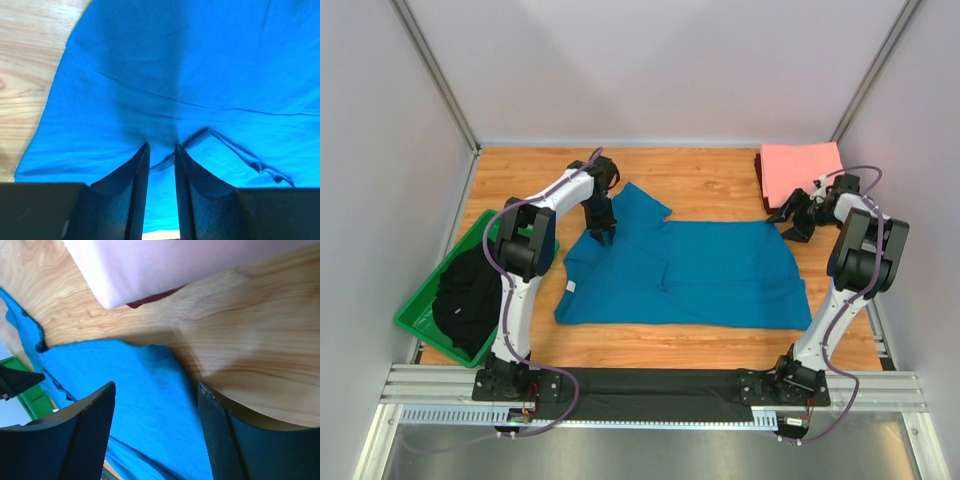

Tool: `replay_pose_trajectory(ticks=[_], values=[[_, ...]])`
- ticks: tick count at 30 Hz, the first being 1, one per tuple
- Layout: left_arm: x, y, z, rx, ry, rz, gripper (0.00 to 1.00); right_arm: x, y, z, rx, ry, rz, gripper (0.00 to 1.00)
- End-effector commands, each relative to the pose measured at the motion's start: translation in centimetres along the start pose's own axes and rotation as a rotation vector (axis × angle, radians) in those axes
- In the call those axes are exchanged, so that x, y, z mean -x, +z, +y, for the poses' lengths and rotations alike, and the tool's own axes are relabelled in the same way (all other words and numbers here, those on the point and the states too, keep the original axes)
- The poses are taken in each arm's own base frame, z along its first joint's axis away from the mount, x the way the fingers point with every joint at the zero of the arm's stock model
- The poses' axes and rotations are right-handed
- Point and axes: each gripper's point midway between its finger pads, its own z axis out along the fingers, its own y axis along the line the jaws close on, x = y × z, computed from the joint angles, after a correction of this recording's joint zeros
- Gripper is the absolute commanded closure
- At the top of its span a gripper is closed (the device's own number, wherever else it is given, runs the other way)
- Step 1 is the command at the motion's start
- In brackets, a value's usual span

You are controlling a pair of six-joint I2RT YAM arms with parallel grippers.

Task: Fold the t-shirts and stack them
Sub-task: Fold the tshirt

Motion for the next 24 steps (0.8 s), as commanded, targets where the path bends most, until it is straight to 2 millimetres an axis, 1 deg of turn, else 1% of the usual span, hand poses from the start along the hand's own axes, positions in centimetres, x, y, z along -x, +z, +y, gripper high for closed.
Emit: replay_pose_trajectory(ticks=[1, 3, 5, 6, 8, 9, 11, 12, 13, 16, 17, 19, 20, 21, 22, 23, 24], values=[[1.0, -0.4, -0.7, -0.018, 0.003, -0.027, 0.66, 0.8, 0.6, 1.3, 0.088, -0.04, -0.004, 0.33], [0.9, -0.4, -0.7, -0.017, 0.0, -0.024, 0.67, 1.4, 0.2, 1.8, 0.097, -0.052, -0.019, 0.35], [0.9, -0.3, -0.8, -0.021, -0.005, -0.022, 0.66, 2.3, -0.9, 2.5, 0.102, -0.06, -0.049, 0.39], [1.0, -0.2, -0.8, -0.022, -0.006, -0.023, 0.67, 2.5, -1.4, 3.4, 0.137, -0.06, -0.058, 0.4], [0.9, -0.3, -0.9, -0.024, -0.009, -0.021, 0.66, 3.0, -2.4, 4.5, 0.171, -0.066, -0.082, 0.44], [1.0, -0.1, -0.9, -0.025, -0.009, -0.021, 0.66, 3.6, -3.8, 5.6, 0.202, -0.083, -0.117, 0.44], [0.9, 0.0, -1.0, -0.027, -0.012, -0.018, 0.66, 4.1, -5.1, 6.9, 0.237, -0.074, -0.143, 0.46], [0.9, 0.1, -1.0, -0.029, -0.014, -0.017, 0.67, 4.6, -6.5, 8.3, 0.282, -0.101, -0.176, 0.46], [0.9, 0.1, -1.0, -0.03, -0.015, -0.016, 0.67, 4.7, -7.2, 9.0, 0.313, -0.075, -0.186, 0.46], [0.9, 0.2, -1.2, -0.036, -0.02, -0.012, 0.67, 4.3, -8.7, 10.5, 0.37, -0.102, -0.206, 0.47], [0.9, 0.2, -1.3, -0.04, -0.021, -0.009, 0.67, 4.3, -8.8, 10.7, 0.375, -0.1, -0.209, 0.47], [0.9, 0.2, -1.3, -0.041, -0.02, -0.008, 0.67, 4.0, -8.3, 10.1, 0.359, -0.092, -0.202, 0.47], [0.9, 0.2, -1.3, -0.041, -0.021, -0.008, 0.67, 4.0, -7.9, 9.4, 0.323, -0.083, -0.197, 0.47], [0.9, 0.2, -1.3, -0.041, -0.021, -0.007, 0.67, 3.9, -7.5, 8.2, 0.261, -0.093, -0.19, 0.47], [0.9, 0.2, -1.3, -0.041, -0.021, -0.008, 0.67, 3.9, -7.0, 7.5, 0.24, -0.094, -0.181, 0.46], [0.9, 0.3, -1.3, -0.042, -0.021, -0.006, 0.67, 3.9, -6.6, 6.8, 0.211, -0.104, -0.179, 0.44], [0.9, 0.3, -1.4, -0.044, -0.023, -0.006, 0.67, 3.8, -6.2, 5.5, 0.148, -0.114, -0.171, 0.42]])
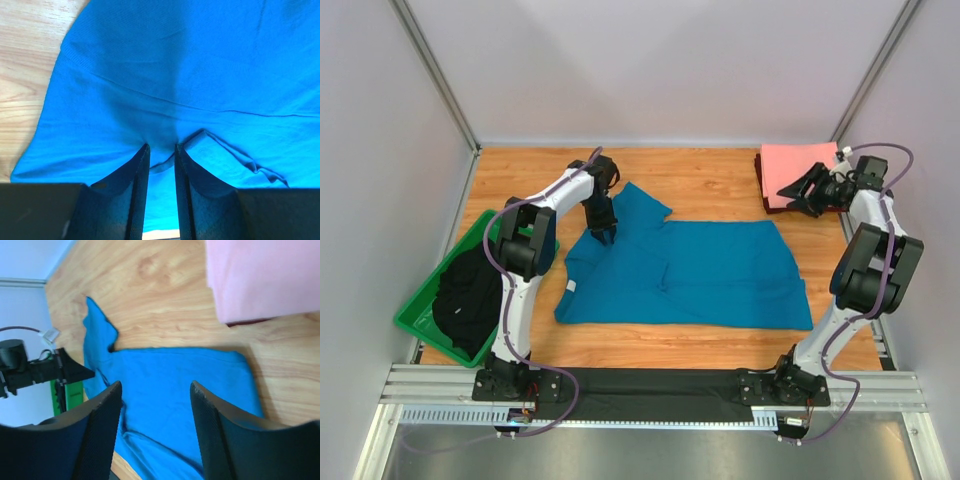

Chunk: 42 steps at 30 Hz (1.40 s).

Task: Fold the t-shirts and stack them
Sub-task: Fold the tshirt

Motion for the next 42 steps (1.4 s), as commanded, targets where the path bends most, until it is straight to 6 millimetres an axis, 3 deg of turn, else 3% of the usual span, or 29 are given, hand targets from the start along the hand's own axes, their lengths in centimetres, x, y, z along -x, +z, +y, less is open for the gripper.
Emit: replay_pose_trajectory(ticks=[1, 5, 8, 15, 20, 27, 30, 31, 35, 40, 41, 42], values=[[0.7, 0.3, -0.9, -0.026, -0.013, -0.011, 0.67, -0.3, 0.4, -3.5, -0.138, -0.04, 0.036, 0.41], [0.6, 0.6, -0.9, -0.023, -0.016, -0.004, 0.67, -1.3, 1.8, -7.1, -0.224, -0.002, 0.108, 0.36], [0.7, 0.7, -0.7, -0.01, -0.016, -0.003, 0.67, -1.6, 2.5, -8.7, -0.252, -0.006, 0.138, 0.35], [0.8, 0.4, -0.8, -0.011, -0.017, -0.004, 0.67, -4.7, 4.1, -9.9, -0.246, 0.022, 0.225, 0.35], [1.0, 0.1, -0.9, -0.012, -0.014, -0.011, 0.67, -5.4, 4.4, -9.0, -0.21, 0.022, 0.236, 0.37], [0.7, 0.3, -0.8, -0.013, -0.019, 0.001, 0.67, -5.6, 4.3, -8.4, -0.201, 0.017, 0.241, 0.52], [0.7, 0.2, -0.8, -0.013, -0.017, -0.002, 0.67, -4.8, 3.8, -8.1, -0.243, -0.009, 0.213, 0.71], [0.7, 0.2, -0.8, -0.012, -0.017, 0.0, 0.68, -4.5, 3.5, -7.9, -0.269, -0.021, 0.199, 0.82], [0.6, -0.1, -0.7, -0.011, -0.018, -0.008, 0.68, -3.1, 1.3, -8.0, -0.475, -0.092, 0.13, 0.99], [0.6, -0.4, -0.7, -0.014, -0.019, -0.014, 0.68, -4.7, 0.8, -6.4, -0.627, -0.219, 0.106, 1.0], [0.6, -0.5, -0.7, -0.014, -0.019, -0.015, 0.68, -5.2, 0.3, -7.2, -0.708, -0.239, 0.1, 1.0], [0.6, -0.6, -0.7, -0.014, -0.019, -0.015, 0.68, -5.7, 0.2, -6.4, -0.725, -0.277, 0.096, 1.0]])
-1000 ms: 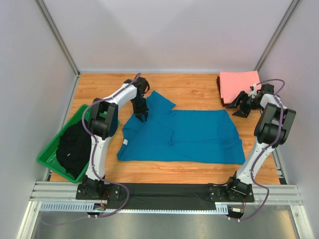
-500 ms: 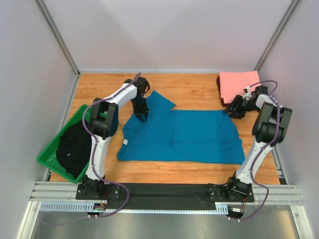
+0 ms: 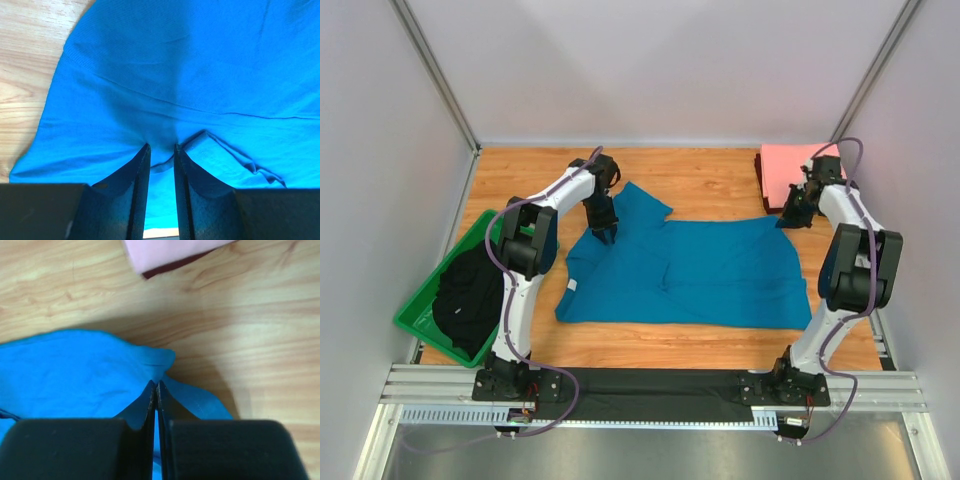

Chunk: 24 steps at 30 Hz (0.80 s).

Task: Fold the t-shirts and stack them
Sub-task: Fold the tshirt

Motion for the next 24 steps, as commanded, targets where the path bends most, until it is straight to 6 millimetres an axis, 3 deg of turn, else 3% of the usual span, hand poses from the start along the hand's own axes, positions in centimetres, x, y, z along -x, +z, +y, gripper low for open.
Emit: replay_pose_trajectory(ticks=[1, 2, 3, 8, 12, 15, 19, 23, 24], values=[[0.5, -0.7, -0.6, -0.02, -0.002, -0.031, 0.68, -0.6, -1.3, -0.5, -0.208, -0.077, -0.067, 1.0], [0.5, -0.7, -0.5, -0.02, -0.004, -0.031, 0.68, -1.2, -1.6, -1.9, -0.315, -0.082, -0.065, 1.0], [0.5, -0.8, -0.5, -0.019, -0.007, -0.032, 0.68, -1.5, -1.9, -2.0, -0.351, -0.08, -0.069, 1.0], [0.4, -0.8, -0.7, -0.026, -0.016, -0.028, 0.68, -6.4, -1.0, 0.8, -0.42, -0.122, 0.006, 0.98], [0.4, -1.0, -0.8, -0.03, -0.017, -0.031, 0.68, -9.9, -0.6, 2.9, -0.388, -0.189, 0.078, 0.88], [0.3, -1.2, -0.7, -0.029, -0.014, -0.029, 0.68, -9.2, -2.1, 4.4, -0.307, -0.194, 0.037, 0.73], [0.2, -1.5, -0.6, -0.03, -0.011, -0.034, 0.68, -6.2, -3.8, 6.7, -0.155, -0.162, -0.03, 0.63], [0.3, -1.7, -0.6, -0.024, -0.014, -0.038, 0.68, -4.9, -2.8, 7.6, -0.085, -0.177, 0.021, 0.59], [0.3, -1.8, -0.6, -0.025, -0.015, -0.037, 0.68, -5.4, -1.5, 7.1, -0.09, -0.189, 0.075, 0.57]])
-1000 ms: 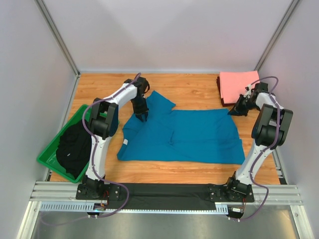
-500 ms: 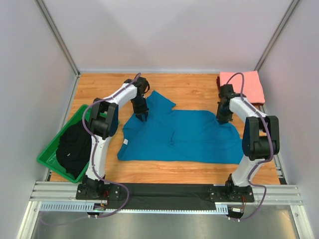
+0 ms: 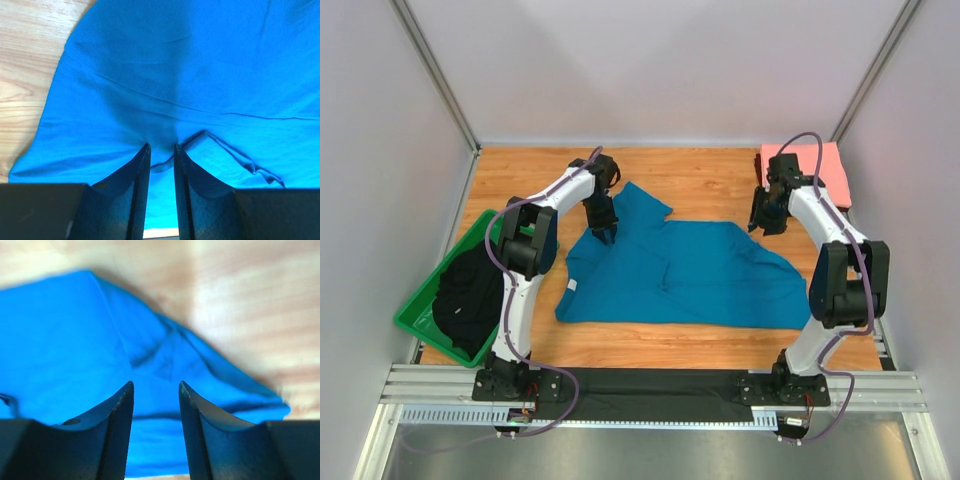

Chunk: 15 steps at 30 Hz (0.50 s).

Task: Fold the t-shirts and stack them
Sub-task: Fold the tshirt

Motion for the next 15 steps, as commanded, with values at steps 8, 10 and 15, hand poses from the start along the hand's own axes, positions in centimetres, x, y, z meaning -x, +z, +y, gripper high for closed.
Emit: replay_pose_trajectory(ticks=[8, 10, 15], values=[[0.2, -1.7, -0.7, -0.034, -0.023, -0.037, 0.67, 1.1, 2.8, 0.5, 0.008, 0.108, 0.225, 0.62], [0.2, -1.7, -0.9, -0.04, -0.026, -0.036, 0.68, 0.9, 2.5, 0.4, -0.031, 0.178, 0.258, 0.62], [0.3, -1.7, -0.9, -0.044, -0.022, -0.036, 0.67, 0.6, 1.7, -0.7, -0.152, 0.329, 0.253, 0.6]])
